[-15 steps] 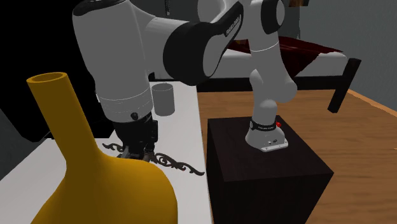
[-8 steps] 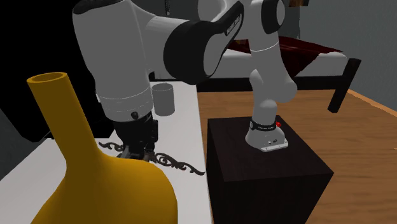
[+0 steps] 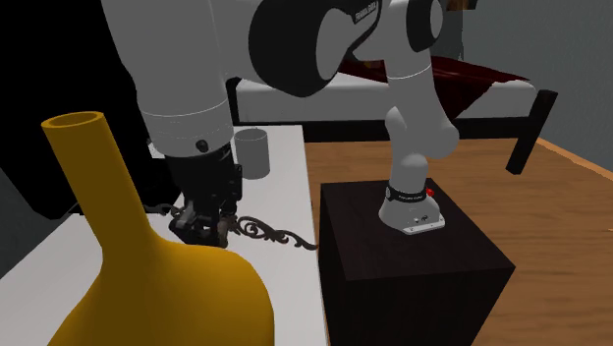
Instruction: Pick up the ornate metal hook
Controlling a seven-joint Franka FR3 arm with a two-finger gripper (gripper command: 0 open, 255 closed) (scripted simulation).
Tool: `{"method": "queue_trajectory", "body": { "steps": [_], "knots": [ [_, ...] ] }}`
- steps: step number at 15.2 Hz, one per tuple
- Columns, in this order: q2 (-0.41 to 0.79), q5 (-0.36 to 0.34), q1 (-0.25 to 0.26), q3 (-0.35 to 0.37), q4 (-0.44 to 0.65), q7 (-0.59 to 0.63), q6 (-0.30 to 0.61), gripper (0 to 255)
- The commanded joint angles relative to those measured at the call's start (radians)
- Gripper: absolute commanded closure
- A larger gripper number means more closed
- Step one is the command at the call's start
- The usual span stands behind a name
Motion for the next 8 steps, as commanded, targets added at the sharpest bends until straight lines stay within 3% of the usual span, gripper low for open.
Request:
{"method": "queue_trajectory", "body": {
  "steps": [1, 8],
  "knots": [
    [0.002, 0.000, 0.004, 0.000, 0.032, -0.005, -0.029, 255],
    [0.009, -0.003, 0.019, 0.002, 0.113, -0.012, -0.102, 255]
  ]
}}
